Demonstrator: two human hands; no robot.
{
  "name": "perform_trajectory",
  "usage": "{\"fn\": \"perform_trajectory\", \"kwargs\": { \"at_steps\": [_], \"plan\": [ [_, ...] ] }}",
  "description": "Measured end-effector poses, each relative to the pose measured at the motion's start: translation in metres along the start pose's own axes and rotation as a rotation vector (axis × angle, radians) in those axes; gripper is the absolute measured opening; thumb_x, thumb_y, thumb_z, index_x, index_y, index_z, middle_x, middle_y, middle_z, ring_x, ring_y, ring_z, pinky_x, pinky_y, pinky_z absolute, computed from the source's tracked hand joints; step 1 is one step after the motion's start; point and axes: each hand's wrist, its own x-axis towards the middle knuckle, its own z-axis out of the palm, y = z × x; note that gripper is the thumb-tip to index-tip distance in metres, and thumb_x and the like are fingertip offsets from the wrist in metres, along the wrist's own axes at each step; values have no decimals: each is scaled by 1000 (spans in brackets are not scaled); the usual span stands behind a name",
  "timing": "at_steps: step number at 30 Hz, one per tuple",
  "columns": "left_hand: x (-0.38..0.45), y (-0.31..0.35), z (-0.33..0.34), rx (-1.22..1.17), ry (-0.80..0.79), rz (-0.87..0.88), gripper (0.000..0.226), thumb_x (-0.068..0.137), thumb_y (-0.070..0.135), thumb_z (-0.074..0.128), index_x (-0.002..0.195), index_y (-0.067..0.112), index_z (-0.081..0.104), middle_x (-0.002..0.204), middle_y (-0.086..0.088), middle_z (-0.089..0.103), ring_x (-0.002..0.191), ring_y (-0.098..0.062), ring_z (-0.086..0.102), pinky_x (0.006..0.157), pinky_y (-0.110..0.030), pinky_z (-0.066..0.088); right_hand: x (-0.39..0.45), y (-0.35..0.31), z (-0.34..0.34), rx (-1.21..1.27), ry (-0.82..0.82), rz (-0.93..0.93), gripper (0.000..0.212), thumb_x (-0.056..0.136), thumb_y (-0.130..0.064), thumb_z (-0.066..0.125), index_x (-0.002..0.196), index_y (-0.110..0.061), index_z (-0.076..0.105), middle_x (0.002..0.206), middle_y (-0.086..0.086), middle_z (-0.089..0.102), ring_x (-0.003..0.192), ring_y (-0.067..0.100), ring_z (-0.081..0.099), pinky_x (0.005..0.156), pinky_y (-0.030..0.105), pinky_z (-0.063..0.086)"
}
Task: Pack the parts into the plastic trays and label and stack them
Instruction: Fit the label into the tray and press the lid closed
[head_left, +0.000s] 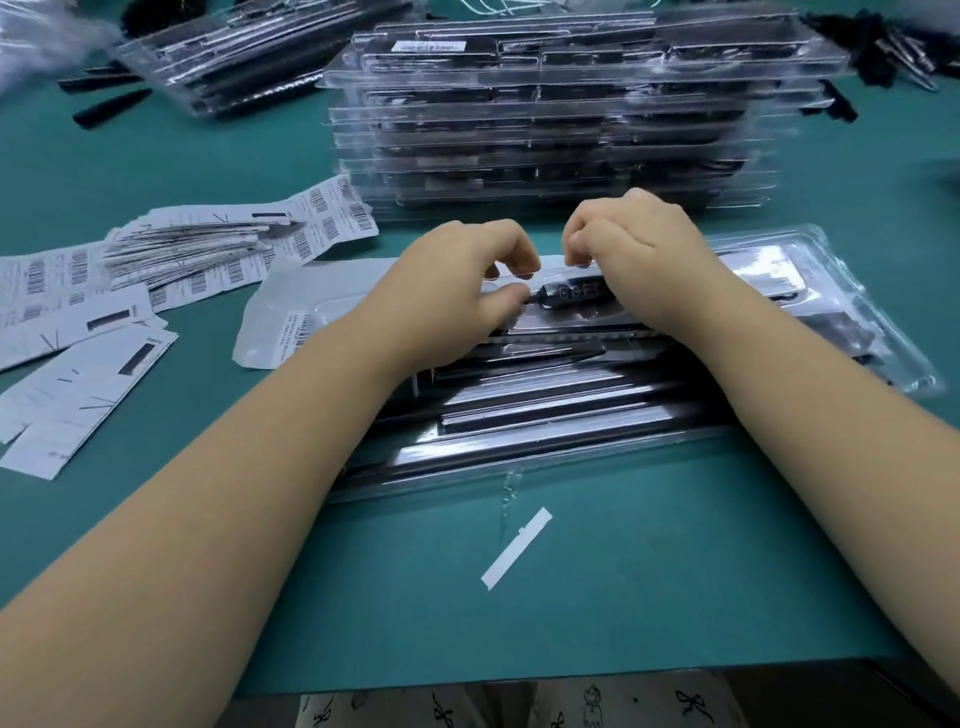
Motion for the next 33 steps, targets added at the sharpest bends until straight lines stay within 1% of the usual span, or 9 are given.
{"fn": "perform_trajectory", "kwargs": {
  "at_steps": [3, 8, 10, 14, 18, 21, 25, 28, 33],
  "plan": [
    [0, -1, 0, -19, -1, -3, 14, 91, 27, 60, 105, 28, 59, 88, 30, 51, 91, -3, 47, 78, -19, 32, 1, 1, 1, -38, -40, 6, 33, 84, -27, 29, 81, -13, 59, 76, -3, 59, 79, 8, 40, 82, 32, 23],
    [1, -2, 2, -3, -2, 0, 15, 91, 27, 59, 106, 27, 60, 86, 30, 49, 90, -3, 46, 73, -17, 29, 1, 2, -2, -24, -20, -7, 29, 89, -22, 31, 81, -17, 59, 82, -3, 64, 88, 17, 45, 84, 36, 30],
    [2, -2, 2, 7, 1, 6, 15, 92, 27, 59, 107, 25, 60, 86, 29, 49, 90, -3, 46, 71, -16, 27, 3, 0, -2, -135, -48, -51, 32, 85, -30, 25, 88, -24, 56, 82, -4, 63, 87, 16, 45, 83, 34, 26],
    [2, -3, 4, 18, 1, 20, 16, 92, 26, 58, 108, 24, 59, 95, 21, 52, 92, -6, 45, 72, -16, 27, 5, -2, 3, -418, -99, -164, 38, 89, -34, 25, 90, -17, 59, 81, -1, 58, 86, 21, 41, 81, 36, 27],
    [2, -3, 4, 6, 6, 12, 15, 91, 28, 59, 106, 24, 59, 98, 19, 54, 93, -7, 47, 72, -19, 28, -2, 5, 0, -147, -64, -119, 11, 88, -24, 53, 93, -26, 63, 78, -16, 58, 89, 12, 40, 74, 25, 28],
    [2, -4, 4, 0, -1, 9, 16, 91, 27, 59, 106, 25, 58, 97, 20, 52, 92, -6, 46, 71, -17, 27, -6, 8, -6, -93, -89, -105, 14, 85, -28, 61, 98, -32, 63, 82, -22, 58, 92, 11, 44, 72, 15, 31],
    [2, -3, 4, 11, -3, 11, 23, 91, 23, 58, 114, 24, 58, 104, 16, 53, 95, -6, 44, 75, -16, 27, -10, 6, -14, -119, -26, -151, 22, 81, -30, 71, 103, -27, 67, 108, -7, 50, 102, 12, 47, 95, 27, 37],
    [0, 1, 2, 24, 1, 65, 37, 91, 19, 57, 127, 26, 55, 114, 10, 52, 97, -10, 43, 87, -21, 32, -10, 3, -18, -130, -65, -137, 8, 80, -31, 72, 88, -33, 71, 104, -7, 63, 102, 13, 54, 95, 30, 38],
    [-3, 3, -1, 228, -15, 158, 29, 95, 26, 53, 122, 31, 64, 119, 11, 60, 100, -20, 43, 91, -35, 37, -7, 2, -23, -136, -156, -82, 5, 78, -37, 73, 83, -36, 72, 96, -10, 66, 96, 12, 56, 87, 31, 41]
  ]
}}
